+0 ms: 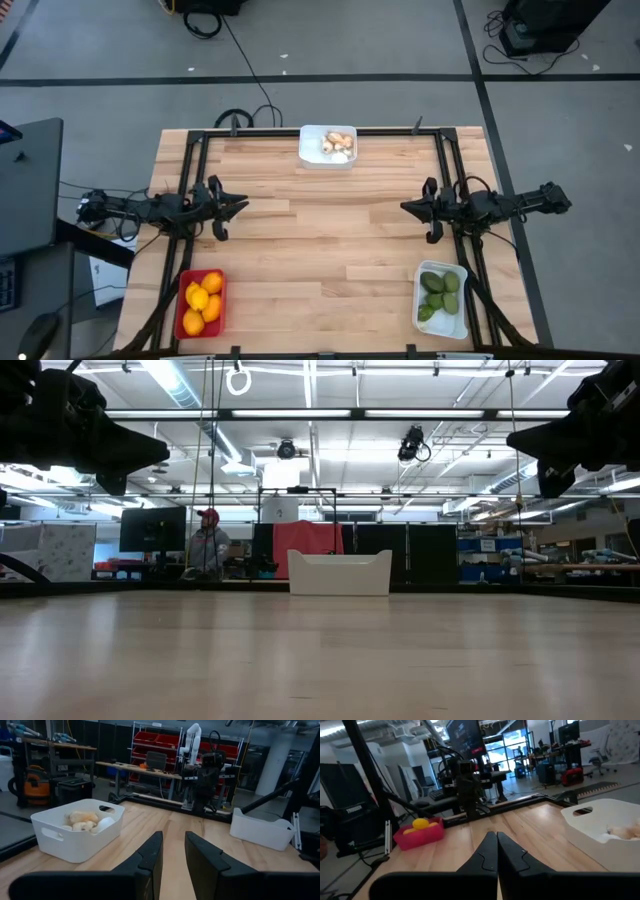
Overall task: Sort produce into baskets
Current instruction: Return to Home Position
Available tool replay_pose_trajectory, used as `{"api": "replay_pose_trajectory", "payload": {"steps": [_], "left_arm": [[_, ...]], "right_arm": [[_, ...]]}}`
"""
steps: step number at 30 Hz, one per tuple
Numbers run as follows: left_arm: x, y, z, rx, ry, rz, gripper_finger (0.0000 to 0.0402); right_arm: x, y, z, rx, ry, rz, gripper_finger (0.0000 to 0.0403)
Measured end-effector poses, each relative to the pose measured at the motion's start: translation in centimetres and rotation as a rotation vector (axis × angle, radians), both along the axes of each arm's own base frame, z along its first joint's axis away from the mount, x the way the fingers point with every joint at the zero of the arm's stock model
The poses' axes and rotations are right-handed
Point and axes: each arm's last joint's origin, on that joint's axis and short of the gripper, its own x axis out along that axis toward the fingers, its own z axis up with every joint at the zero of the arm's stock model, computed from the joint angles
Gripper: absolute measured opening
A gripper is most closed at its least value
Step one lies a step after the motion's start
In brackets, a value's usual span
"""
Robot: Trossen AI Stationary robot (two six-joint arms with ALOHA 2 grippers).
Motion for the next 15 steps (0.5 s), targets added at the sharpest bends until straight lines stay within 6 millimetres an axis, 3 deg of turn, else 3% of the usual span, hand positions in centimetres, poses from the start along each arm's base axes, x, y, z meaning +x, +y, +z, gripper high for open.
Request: {"api": "replay_pose_trajectory", "payload": {"steps": [15], "left_arm": [[0.03, -0.05, -0.04, 0.000, -0.005, -0.016, 0.0086]], "right_arm": [[0.30, 0.22, -0.41, -0.069, 0.056, 0.056, 0.0032]]}}
